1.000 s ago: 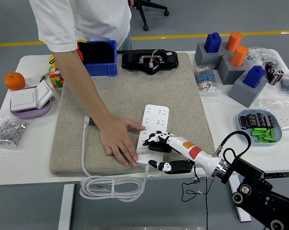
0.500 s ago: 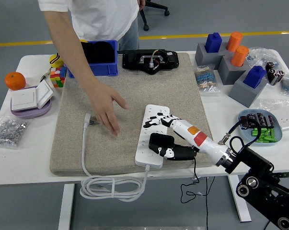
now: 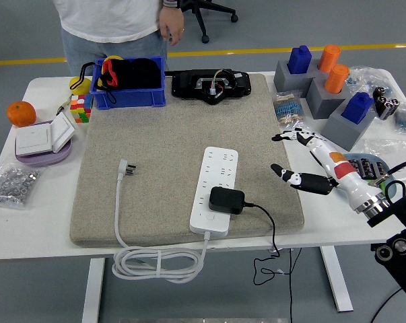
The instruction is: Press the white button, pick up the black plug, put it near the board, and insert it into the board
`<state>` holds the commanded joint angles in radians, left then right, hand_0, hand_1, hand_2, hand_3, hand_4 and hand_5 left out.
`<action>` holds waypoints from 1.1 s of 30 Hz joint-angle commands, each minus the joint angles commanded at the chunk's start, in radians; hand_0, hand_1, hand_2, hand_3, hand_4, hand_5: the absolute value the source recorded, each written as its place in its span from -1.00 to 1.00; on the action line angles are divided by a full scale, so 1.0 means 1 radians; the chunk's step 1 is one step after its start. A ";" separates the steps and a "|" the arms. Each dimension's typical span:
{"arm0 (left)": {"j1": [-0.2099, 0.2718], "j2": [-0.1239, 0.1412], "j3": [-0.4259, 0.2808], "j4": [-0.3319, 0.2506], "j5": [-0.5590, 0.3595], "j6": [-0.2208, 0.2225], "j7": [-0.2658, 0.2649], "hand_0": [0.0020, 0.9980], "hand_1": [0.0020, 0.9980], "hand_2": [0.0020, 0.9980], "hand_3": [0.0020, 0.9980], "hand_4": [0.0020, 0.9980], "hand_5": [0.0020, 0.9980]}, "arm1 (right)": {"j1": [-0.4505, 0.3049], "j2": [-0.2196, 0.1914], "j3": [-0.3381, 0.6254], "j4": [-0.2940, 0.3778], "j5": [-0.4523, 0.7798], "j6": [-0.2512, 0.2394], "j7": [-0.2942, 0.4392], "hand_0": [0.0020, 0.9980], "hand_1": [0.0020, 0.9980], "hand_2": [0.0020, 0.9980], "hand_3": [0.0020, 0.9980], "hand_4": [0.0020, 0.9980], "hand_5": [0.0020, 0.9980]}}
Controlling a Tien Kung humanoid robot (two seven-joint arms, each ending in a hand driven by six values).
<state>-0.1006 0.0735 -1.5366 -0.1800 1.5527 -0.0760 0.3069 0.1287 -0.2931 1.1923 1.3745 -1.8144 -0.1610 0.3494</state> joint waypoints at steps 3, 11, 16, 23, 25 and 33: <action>-0.001 -0.001 0.001 0.000 -0.001 0.001 0.000 0.42 0.39 0.34 0.43 0.44 -0.40 | -0.036 0.004 0.089 0.000 -0.028 0.005 -0.045 0.88 0.68 0.58 0.52 0.63 0.17; -0.002 0.000 0.002 0.000 0.003 0.001 0.000 0.42 0.39 0.34 0.43 0.44 -0.40 | -0.096 0.035 0.277 0.029 -0.077 0.010 -0.107 0.91 0.75 0.64 0.59 0.67 0.22; -0.009 0.001 0.012 0.000 -0.004 0.001 -0.003 0.42 0.39 0.34 0.43 0.44 -0.40 | -0.110 0.055 0.364 0.048 -0.096 0.009 -0.111 0.91 0.75 0.64 0.59 0.70 0.18; -0.020 -0.002 0.028 0.000 -0.008 -0.002 -0.001 0.42 0.39 0.34 0.43 0.44 -0.40 | -0.118 0.074 0.461 0.075 -0.107 0.011 -0.124 0.91 0.75 0.64 0.59 0.73 0.23; -0.026 -0.003 0.032 0.000 -0.007 -0.003 0.000 0.42 0.39 0.34 0.43 0.44 -0.40 | -0.117 0.076 0.473 0.082 -0.109 0.011 -0.126 0.91 0.75 0.64 0.59 0.73 0.23; -0.047 -0.004 0.059 0.000 -0.021 -0.006 0.002 0.42 0.39 0.34 0.43 0.44 -0.40 | -0.121 0.096 0.509 0.096 -0.121 0.011 -0.133 0.91 0.76 0.64 0.59 0.74 0.25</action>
<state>-0.1476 0.0696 -1.4771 -0.1800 1.5316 -0.0820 0.3086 0.0073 -0.1975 1.7010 1.4704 -1.9357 -0.1498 0.2160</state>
